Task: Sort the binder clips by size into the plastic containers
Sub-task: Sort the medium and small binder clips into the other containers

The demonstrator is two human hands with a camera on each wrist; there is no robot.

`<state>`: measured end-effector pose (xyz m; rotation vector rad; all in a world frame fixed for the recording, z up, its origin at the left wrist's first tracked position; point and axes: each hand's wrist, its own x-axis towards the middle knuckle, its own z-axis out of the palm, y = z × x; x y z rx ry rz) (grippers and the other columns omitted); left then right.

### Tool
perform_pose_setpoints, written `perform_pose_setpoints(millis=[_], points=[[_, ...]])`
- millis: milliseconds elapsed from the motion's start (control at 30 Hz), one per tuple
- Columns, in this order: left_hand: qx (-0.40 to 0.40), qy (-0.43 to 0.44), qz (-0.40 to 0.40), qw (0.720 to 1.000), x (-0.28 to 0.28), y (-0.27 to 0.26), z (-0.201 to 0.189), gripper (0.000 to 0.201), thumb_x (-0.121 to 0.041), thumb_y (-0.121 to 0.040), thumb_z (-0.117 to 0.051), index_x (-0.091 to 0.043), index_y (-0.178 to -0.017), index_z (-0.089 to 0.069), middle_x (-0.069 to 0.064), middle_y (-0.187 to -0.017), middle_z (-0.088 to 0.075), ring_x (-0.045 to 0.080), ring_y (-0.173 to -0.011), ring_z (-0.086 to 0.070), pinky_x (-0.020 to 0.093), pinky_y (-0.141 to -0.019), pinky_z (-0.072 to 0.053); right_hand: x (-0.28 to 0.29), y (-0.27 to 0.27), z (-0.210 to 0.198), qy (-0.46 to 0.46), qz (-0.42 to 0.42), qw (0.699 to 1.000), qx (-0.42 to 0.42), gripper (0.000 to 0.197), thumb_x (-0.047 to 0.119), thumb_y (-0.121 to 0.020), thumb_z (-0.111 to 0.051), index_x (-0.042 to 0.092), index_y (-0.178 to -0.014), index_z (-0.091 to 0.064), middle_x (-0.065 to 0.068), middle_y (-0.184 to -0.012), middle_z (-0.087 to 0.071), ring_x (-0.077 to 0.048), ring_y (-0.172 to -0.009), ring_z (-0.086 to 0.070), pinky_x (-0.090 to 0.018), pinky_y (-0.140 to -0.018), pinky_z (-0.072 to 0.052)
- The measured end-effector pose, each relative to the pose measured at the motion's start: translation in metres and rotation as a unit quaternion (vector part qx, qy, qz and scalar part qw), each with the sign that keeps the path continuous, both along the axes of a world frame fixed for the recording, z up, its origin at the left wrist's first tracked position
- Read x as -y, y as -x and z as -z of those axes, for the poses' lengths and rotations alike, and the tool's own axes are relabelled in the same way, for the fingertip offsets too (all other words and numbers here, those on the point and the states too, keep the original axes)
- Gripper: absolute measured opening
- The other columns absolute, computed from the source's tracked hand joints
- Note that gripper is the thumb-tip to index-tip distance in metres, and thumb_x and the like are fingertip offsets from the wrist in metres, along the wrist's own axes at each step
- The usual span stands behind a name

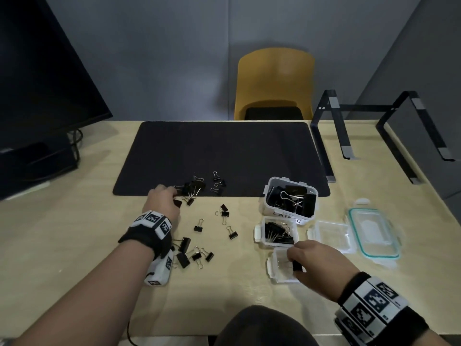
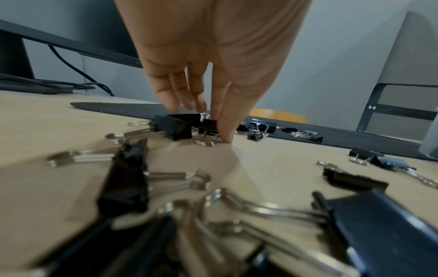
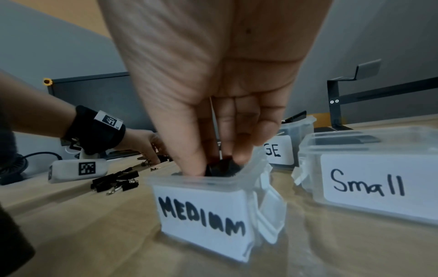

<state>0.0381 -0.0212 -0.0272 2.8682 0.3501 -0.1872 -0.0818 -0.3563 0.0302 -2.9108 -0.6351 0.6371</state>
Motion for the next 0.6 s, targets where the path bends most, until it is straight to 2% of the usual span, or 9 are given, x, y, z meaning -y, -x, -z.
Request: perform_pose_setpoints(millis=[67, 167, 233, 300, 367, 433, 500, 600], points=[[0.002, 0.002, -0.002, 1.000, 0.000, 0.003, 0.000, 0.031, -0.011, -0.084, -0.060, -0.015, -0.115, -0.063, 0.009, -0.116, -0.053, 0.025, -0.100, -0.052, 0.033, -0.084, -0.047, 0.001, 0.000, 0.001, -0.005, -0.001, 1.000, -0.001, 0.021, 0.022, -0.086, -0.046, 0.021, -0.104, -0.057, 0.005, -0.105, -0.058, -0.015, -0.102, -0.052, -0.026, -0.077, -0.044], [-0.014, 0.013, -0.012, 1.000, -0.001, 0.003, -0.003, 0.018, -0.015, -0.086, -0.060, -0.015, -0.103, -0.063, 0.008, -0.110, -0.051, 0.019, -0.081, -0.050, 0.029, -0.070, -0.042, 0.003, 0.003, 0.001, -0.034, -0.001, 0.999, 0.005, 0.021, 0.032, -0.090, -0.045, 0.024, -0.105, -0.057, 0.008, -0.104, -0.058, -0.012, -0.103, -0.052, -0.023, -0.080, -0.045], [-0.029, 0.004, 0.009, 1.000, -0.001, 0.001, -0.004, 0.015, -0.016, -0.086, -0.059, -0.014, -0.100, -0.063, 0.008, -0.107, -0.052, 0.019, -0.081, -0.050, 0.028, -0.069, -0.042, 0.005, 0.006, 0.002, -0.073, 0.011, 0.997, 0.012, 0.023, 0.038, -0.091, -0.045, 0.025, -0.104, -0.059, 0.010, -0.103, -0.058, -0.010, -0.100, -0.054, -0.021, -0.080, -0.045], [-0.037, -0.007, 0.028, 0.999, -0.002, 0.000, -0.006, 0.015, -0.017, -0.085, -0.058, -0.015, -0.099, -0.062, 0.007, -0.103, -0.052, 0.022, -0.086, -0.052, 0.030, -0.071, -0.044, 0.009, 0.008, 0.002, -0.086, 0.006, 0.996, 0.029, 0.016, 0.035, -0.085, -0.058, 0.025, -0.097, -0.061, 0.011, -0.098, -0.058, -0.012, -0.091, -0.059, -0.020, -0.073, -0.048], [-0.041, -0.024, 0.039, 0.998, -0.001, 0.001, -0.010, 0.014, -0.019, -0.085, -0.056, -0.017, -0.098, -0.059, 0.005, -0.097, -0.054, 0.022, -0.086, -0.053, 0.031, -0.069, -0.044, 0.017, 0.011, 0.006, -0.089, 0.015, 0.995, 0.036, 0.027, 0.033, -0.069, -0.075, 0.028, -0.091, -0.060, 0.010, -0.093, -0.059, -0.012, -0.080, -0.061, -0.019, -0.063, -0.050], [-0.041, -0.029, 0.037, 0.998, 0.000, 0.004, -0.014, 0.009, -0.016, -0.084, -0.053, -0.017, -0.093, -0.056, 0.001, -0.084, -0.058, 0.019, -0.075, -0.055, 0.030, -0.061, -0.042, 0.026, 0.014, 0.010, -0.076, 0.027, 0.996, 0.034, 0.042, 0.040, -0.059, -0.081, 0.030, -0.094, -0.059, 0.009, -0.097, -0.060, -0.011, -0.080, -0.060, -0.018, -0.063, -0.052], [-0.032, -0.010, 0.020, 0.999, 0.002, 0.008, -0.019, 0.007, -0.013, -0.085, -0.051, -0.018, -0.088, -0.055, 0.001, -0.076, -0.061, 0.017, -0.065, -0.054, 0.028, -0.056, -0.041, 0.031, 0.017, 0.012, -0.073, 0.028, 0.997, 0.028, 0.051, 0.047, -0.057, -0.080, 0.032, -0.099, -0.058, 0.008, -0.103, -0.060, -0.010, -0.084, -0.060, -0.018, -0.066, -0.052], [0.007, 0.051, -0.011, 0.999, 0.010, 0.014, -0.031, 0.007, -0.014, -0.086, -0.056, -0.021, -0.087, -0.057, 0.000, -0.083, -0.065, 0.016, -0.067, -0.053, 0.027, -0.059, -0.040, 0.036, 0.022, 0.018, -0.070, 0.034, 0.997, 0.015, 0.055, 0.048, -0.058, -0.079, 0.032, -0.106, -0.056, 0.005, -0.111, -0.059, -0.011, -0.089, -0.061, -0.020, -0.071, -0.052]])
